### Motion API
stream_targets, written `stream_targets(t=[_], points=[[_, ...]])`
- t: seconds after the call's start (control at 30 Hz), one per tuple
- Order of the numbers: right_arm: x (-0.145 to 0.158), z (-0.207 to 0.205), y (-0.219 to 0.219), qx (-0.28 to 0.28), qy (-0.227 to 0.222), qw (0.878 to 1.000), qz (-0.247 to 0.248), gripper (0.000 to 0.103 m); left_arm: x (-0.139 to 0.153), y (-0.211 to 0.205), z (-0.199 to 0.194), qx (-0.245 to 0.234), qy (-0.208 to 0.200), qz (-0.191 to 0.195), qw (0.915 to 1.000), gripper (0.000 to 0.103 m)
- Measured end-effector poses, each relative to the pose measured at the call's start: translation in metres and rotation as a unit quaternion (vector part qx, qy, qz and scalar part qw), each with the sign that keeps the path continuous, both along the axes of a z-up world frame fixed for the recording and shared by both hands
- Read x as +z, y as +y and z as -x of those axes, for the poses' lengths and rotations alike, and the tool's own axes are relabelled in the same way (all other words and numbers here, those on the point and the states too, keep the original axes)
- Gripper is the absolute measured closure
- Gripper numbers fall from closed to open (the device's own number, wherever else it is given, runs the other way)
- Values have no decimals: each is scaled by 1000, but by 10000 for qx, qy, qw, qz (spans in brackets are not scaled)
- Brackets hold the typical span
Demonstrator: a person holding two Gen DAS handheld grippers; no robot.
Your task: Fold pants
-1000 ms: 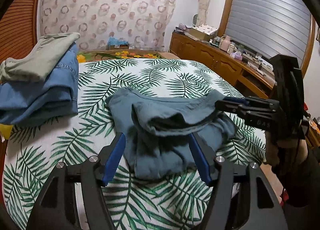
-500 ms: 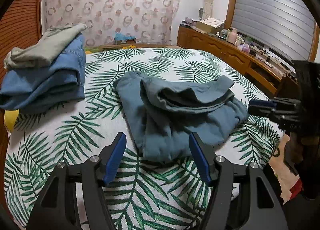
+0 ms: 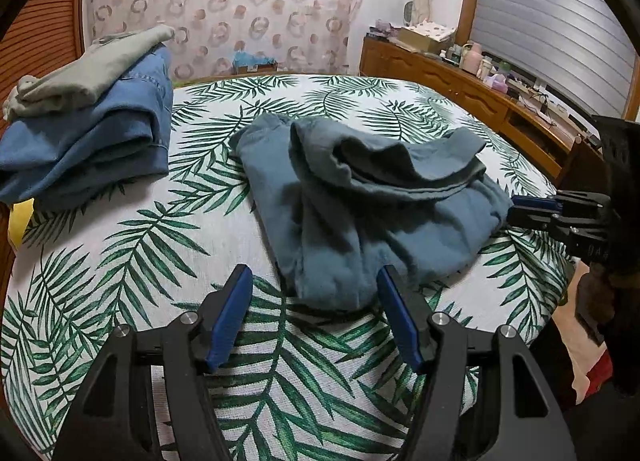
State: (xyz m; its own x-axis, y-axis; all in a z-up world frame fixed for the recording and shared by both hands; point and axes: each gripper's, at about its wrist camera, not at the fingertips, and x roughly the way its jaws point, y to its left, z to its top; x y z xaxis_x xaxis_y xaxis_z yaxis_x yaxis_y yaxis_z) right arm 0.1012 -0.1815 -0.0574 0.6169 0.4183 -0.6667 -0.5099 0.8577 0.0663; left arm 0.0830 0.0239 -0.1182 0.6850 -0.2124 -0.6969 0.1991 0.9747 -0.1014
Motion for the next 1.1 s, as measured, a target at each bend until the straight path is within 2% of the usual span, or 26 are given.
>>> stream_targets(t=[0.23,0.4,0.47,0.5,0.57,0.77,1.0,1.1], points=[[-2,-7,-8,75,177,9997,-162,96,-1,-1,-2,34,-25,-81,10000,37],[13,1,-23,-202,-281,9993,-171,99,-2,0,-3,20,-23,-58,10000,37],[14,1,-26,-191,-218,9993,-247,100,-2,0,-4,24,-22,-69,10000,37],[13,1,-26,-182,-212,9994,-213,100,-1,0,-4,26,-18,-66,10000,38],[8,2,-21,-108,-156,9997,-124,100,0,1,-4,-66,-22,93,9999,57],[5,2,-17,-45,-118,9999,-112,99,2,-6,-3,-268,-29,165,9995,87],[17,13,-23,41,-261,9994,-242,99,19,1,12,-291,-222,337,9988,90],[18,23,-26,114,-288,9992,-244,99,22,7,19,-279,-181,450,9984,90]])
